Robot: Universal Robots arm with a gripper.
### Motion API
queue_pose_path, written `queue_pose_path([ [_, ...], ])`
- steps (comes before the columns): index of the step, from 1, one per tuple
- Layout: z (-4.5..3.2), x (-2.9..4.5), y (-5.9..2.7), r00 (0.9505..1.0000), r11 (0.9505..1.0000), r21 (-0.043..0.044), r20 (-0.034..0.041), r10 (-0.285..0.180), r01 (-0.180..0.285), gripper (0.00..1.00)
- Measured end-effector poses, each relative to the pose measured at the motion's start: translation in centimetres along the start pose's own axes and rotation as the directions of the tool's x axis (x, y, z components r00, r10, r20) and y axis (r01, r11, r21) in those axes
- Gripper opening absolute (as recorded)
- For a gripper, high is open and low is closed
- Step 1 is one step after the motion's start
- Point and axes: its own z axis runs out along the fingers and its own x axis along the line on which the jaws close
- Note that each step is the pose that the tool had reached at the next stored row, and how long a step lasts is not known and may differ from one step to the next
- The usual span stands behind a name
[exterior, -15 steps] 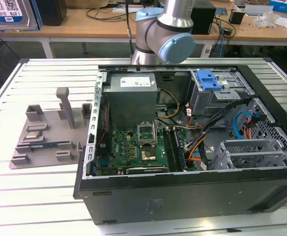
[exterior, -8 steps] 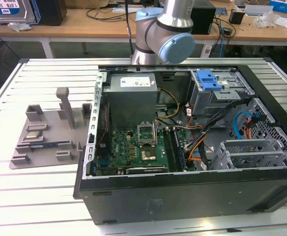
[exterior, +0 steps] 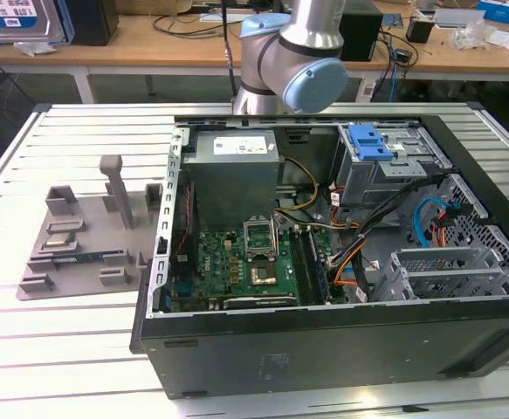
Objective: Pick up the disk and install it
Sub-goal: 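Pick up the disk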
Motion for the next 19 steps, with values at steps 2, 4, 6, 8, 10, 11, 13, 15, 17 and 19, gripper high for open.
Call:
queue_pose_path([
  [2,0.02,0.12,-1.1,1.0,1.0,-0.002,0.0001,0.0,0.0,0.37],
  [4,0.07,0.18,-2.35,1.0,1.0,-0.0031,0.0001,0.0,0.0,0.37],
  [6,0.11,0.23,-3.38,1.0,1.0,-0.004,0.0002,0.0,0.0,0.37],
  [8,0.15,0.31,-4.9,1.0,1.0,-0.0054,0.0002,0.0,0.0,0.37],
  [10,0.2,0.38,-6.24,1.0,1.0,-0.0063,0.0004,-0.001,0.001,0.37],
  [11,0.2,0.42,-6.91,1.0,1.0,-0.0069,0.0003,-0.001,0.001,0.37],
  [13,0.23,0.48,-8.18,1.0,1.0,-0.0081,0.0004,-0.001,0.001,0.37],
  [15,0.26,0.56,-9.65,1.0,1.0,-0.0097,0.0004,-0.002,0.002,0.37],
  [17,0.29,0.61,-10.69,1.0,0.9999,-0.0107,0.0005,-0.002,0.002,0.37],
  [19,0.3,0.68,-11.86,1.0,0.9999,-0.0122,0.0005,-0.003,0.003,0.37],
])
